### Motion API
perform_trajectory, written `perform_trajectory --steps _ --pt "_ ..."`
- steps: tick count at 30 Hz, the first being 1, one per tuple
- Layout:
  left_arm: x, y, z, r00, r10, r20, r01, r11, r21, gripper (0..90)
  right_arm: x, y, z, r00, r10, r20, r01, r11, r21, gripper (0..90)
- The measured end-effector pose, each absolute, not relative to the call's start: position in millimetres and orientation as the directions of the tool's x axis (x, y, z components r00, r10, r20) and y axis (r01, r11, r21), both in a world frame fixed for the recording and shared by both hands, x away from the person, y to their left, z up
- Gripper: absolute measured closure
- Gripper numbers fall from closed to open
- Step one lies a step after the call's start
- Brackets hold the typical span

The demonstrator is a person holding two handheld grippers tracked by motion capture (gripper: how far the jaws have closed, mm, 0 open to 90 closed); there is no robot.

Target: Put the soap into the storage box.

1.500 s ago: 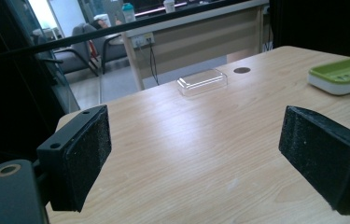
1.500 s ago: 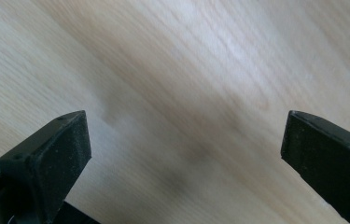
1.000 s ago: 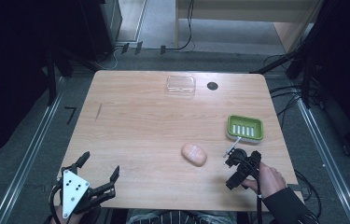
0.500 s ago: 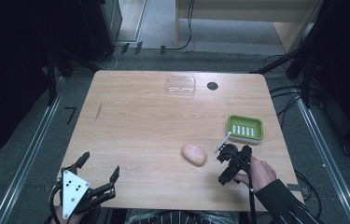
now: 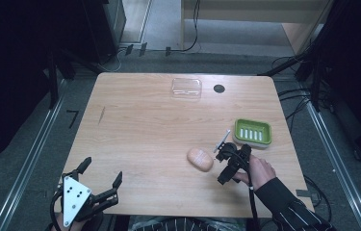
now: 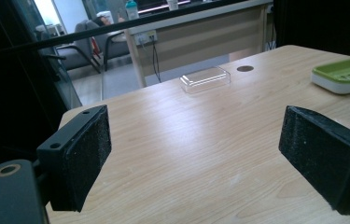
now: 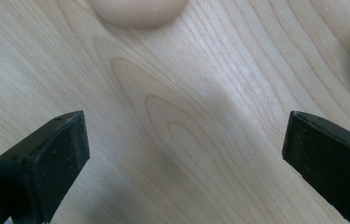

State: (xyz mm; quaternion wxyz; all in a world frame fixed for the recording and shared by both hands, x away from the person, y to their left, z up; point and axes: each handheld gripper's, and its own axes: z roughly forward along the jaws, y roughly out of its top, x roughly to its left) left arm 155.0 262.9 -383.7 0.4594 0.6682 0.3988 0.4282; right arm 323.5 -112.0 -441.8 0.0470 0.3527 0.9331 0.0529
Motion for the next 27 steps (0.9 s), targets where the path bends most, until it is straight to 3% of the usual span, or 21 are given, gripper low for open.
perform_trajectory --steps 27 --pt "155 263 -384 0.313 0.927 0.206 0.140 -0.259 0.956 9.6 350 -76 -443 -0.770 0.638 0.002 0.631 0.763 0.140 0.9"
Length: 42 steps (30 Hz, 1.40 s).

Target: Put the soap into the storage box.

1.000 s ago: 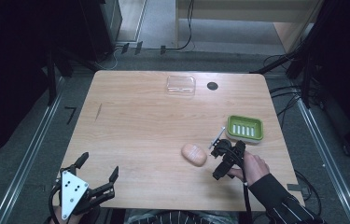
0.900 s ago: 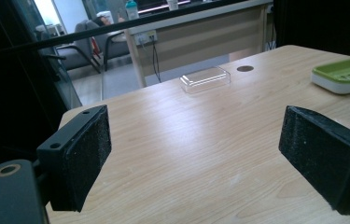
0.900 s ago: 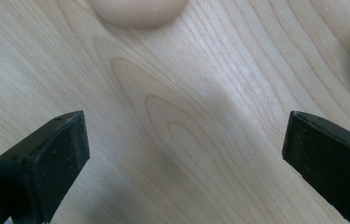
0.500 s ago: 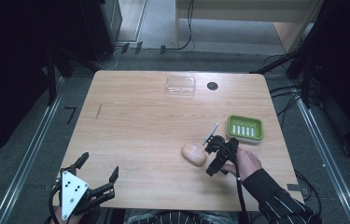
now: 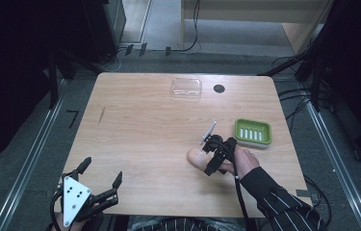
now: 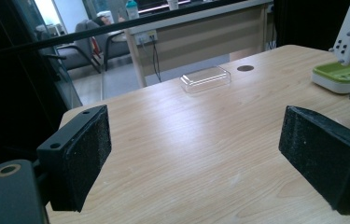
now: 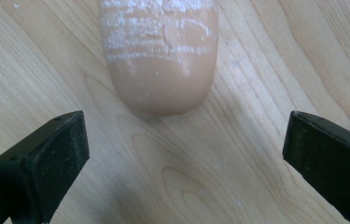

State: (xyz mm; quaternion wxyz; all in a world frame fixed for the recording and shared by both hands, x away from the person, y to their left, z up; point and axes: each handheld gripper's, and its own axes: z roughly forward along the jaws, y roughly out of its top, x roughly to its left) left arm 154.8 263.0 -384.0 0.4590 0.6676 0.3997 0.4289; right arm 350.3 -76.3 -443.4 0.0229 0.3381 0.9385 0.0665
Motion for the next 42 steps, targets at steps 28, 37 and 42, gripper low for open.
perform_trajectory --steps 28,37,42 --pt "155 264 -384 0.314 0.928 0.200 0.141 -0.254 0.957 9.6 375 -40 -449 -0.812 0.584 0.013 0.579 0.801 0.153 0.0" --pt "155 264 -384 0.315 0.928 0.201 0.142 -0.255 0.956 9.6 379 -33 -457 -0.818 0.575 0.014 0.572 0.810 0.132 6.1" --pt "155 264 -384 0.311 0.929 0.199 0.141 -0.253 0.957 9.6 381 -29 -459 -0.828 0.560 0.026 0.559 0.821 0.112 21.0"
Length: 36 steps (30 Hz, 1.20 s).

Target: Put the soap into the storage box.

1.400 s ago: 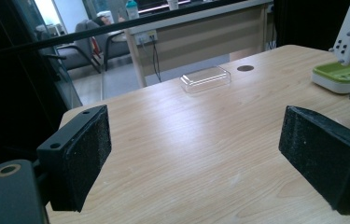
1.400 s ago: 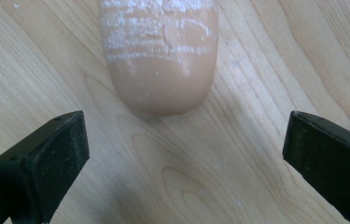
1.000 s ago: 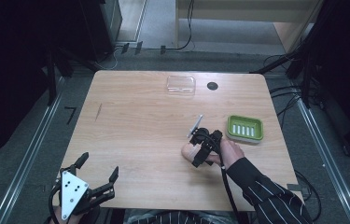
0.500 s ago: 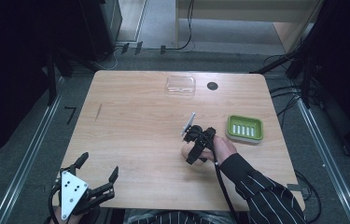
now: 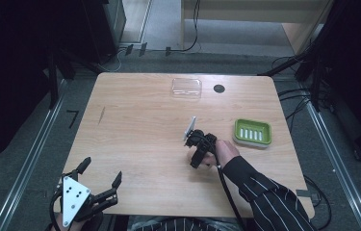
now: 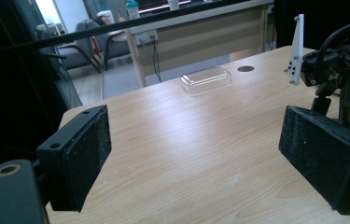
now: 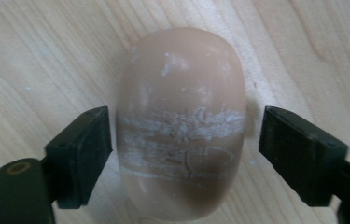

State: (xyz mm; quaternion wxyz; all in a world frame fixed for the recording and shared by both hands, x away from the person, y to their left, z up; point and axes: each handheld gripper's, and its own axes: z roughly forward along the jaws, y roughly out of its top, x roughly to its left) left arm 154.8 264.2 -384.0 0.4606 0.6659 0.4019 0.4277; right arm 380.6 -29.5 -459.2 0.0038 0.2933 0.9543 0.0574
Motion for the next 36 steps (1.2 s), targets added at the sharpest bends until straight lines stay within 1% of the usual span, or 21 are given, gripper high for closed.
perform_trajectory --steps 1,3,5,6,10,19,30,36 --pt "154.8 264.2 -384.0 0.311 0.929 0.199 0.141 -0.253 0.957 9.6 380.6 -29.5 -459.2 -0.828 0.560 0.026 0.559 0.821 0.112 21.0" --pt "154.8 264.2 -384.1 0.313 0.929 0.200 0.140 -0.253 0.957 9.6 380.3 -29.6 -458.4 -0.829 0.559 0.025 0.558 0.823 0.110 24.2" --pt "154.8 264.2 -384.1 0.313 0.928 0.200 0.139 -0.254 0.957 9.6 379.9 -29.3 -458.3 -0.826 0.563 0.028 0.563 0.820 0.106 24.9" --pt "154.8 264.1 -384.1 0.313 0.928 0.200 0.139 -0.253 0.958 9.6 380.0 -29.3 -458.6 -0.829 0.559 0.029 0.559 0.823 0.104 27.5" --pt "154.6 264.1 -383.9 0.313 0.928 0.202 0.141 -0.255 0.957 9.6 379.6 -28.8 -459.4 -0.830 0.557 0.039 0.558 0.824 0.101 32.8" --pt "154.6 264.1 -384.0 0.312 0.929 0.201 0.140 -0.254 0.957 9.6 378.7 -27.4 -459.3 -0.829 0.558 0.030 0.558 0.825 0.088 33.9" --pt "154.4 264.2 -384.0 0.313 0.928 0.201 0.137 -0.254 0.958 9.6 376.7 -29.6 -452.5 -0.852 0.524 0.025 0.523 0.846 0.102 34.0" --pt "154.4 264.1 -384.0 0.313 0.928 0.201 0.137 -0.253 0.958 9.6 374.2 -32.3 -450.5 -0.865 0.501 0.013 0.500 0.861 0.092 34.1"
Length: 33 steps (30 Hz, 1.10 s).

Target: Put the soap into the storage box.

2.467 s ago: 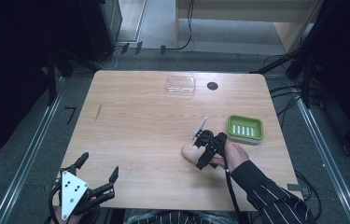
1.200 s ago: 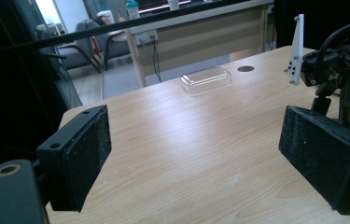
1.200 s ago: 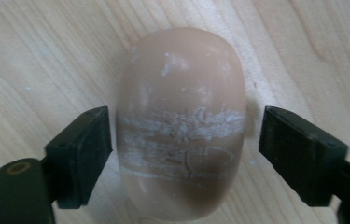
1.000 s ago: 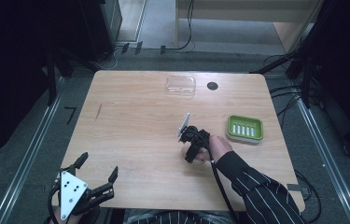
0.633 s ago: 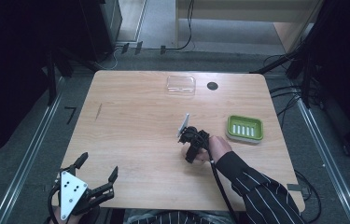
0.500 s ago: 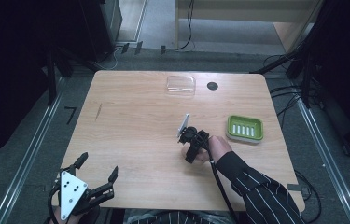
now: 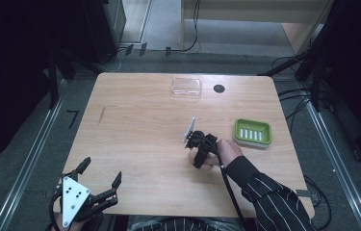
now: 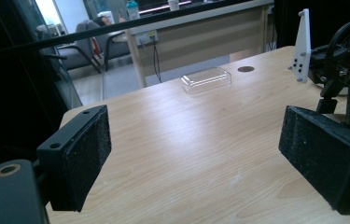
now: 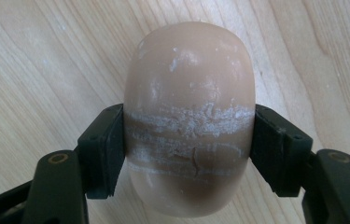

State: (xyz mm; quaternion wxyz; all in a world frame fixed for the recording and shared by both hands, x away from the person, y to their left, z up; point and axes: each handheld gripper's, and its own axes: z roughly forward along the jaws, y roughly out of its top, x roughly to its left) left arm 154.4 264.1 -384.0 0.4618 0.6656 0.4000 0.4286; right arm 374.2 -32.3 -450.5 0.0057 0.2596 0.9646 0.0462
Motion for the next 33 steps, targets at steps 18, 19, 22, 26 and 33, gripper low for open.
perform_trajectory --steps 18,19,22,26,33 --pt "154 264 -384 0.310 0.930 0.199 0.134 -0.251 0.959 9.6 366 -59 -444 -0.880 0.475 -0.020 0.472 0.879 0.070 34.1" --pt "154 264 -384 0.310 0.930 0.199 0.135 -0.250 0.959 9.6 366 -61 -443 -0.883 0.468 -0.024 0.466 0.882 0.065 34.1" --pt "154 264 -384 0.310 0.929 0.201 0.135 -0.252 0.958 9.6 365 -64 -443 -0.887 0.462 -0.029 0.459 0.886 0.062 34.1" --pt "154 264 -384 0.311 0.929 0.199 0.134 -0.250 0.959 9.6 364 -66 -441 -0.896 0.443 -0.039 0.441 0.896 0.054 34.2" --pt "154 264 -384 0.312 0.929 0.201 0.134 -0.252 0.958 9.6 363 -77 -437 -0.898 0.437 -0.051 0.434 0.899 0.054 34.2"
